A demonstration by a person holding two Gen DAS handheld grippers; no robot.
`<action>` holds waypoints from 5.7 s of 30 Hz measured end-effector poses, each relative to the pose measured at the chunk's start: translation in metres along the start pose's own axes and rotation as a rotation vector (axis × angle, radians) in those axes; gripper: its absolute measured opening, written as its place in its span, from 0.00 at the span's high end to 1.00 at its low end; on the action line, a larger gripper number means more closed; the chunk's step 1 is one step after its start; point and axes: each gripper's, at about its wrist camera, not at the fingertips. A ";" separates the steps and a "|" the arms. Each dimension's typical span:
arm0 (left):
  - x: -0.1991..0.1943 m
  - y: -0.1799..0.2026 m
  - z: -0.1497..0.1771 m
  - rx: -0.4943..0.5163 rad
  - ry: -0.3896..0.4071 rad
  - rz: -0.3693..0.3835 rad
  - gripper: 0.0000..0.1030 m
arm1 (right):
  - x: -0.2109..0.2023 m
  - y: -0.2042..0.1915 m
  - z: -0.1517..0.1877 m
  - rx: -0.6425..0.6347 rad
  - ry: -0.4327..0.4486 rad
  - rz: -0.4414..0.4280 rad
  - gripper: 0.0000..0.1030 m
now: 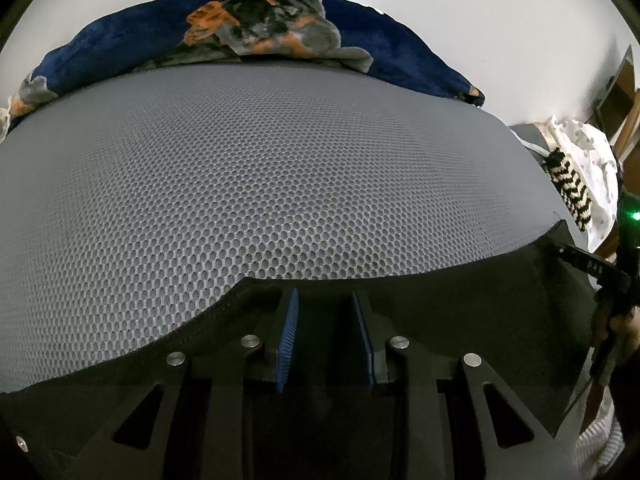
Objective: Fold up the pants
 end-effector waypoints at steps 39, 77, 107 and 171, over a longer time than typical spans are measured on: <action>-0.066 0.032 0.083 -0.106 -0.093 -0.096 0.59 | -0.050 0.224 0.024 0.412 -0.192 -0.376 0.71; -0.128 -0.014 0.109 -0.186 0.061 -0.067 0.59 | -0.044 -0.116 -0.024 0.175 -0.220 -0.693 0.92; -0.111 -0.015 0.120 -0.322 -0.091 0.316 0.59 | -0.048 -0.174 0.065 -0.018 -0.282 -0.567 0.55; -0.090 0.021 0.106 -0.190 -0.034 0.122 0.83 | -0.043 -0.141 0.070 -0.154 -0.118 -0.199 0.55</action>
Point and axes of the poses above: each gripper's, at about its wrist camera, not at the fingertips, and x roughly the way its jaws point, y to its right, z to its underside, and after that the axes turned 2 degrees about y, right-handed
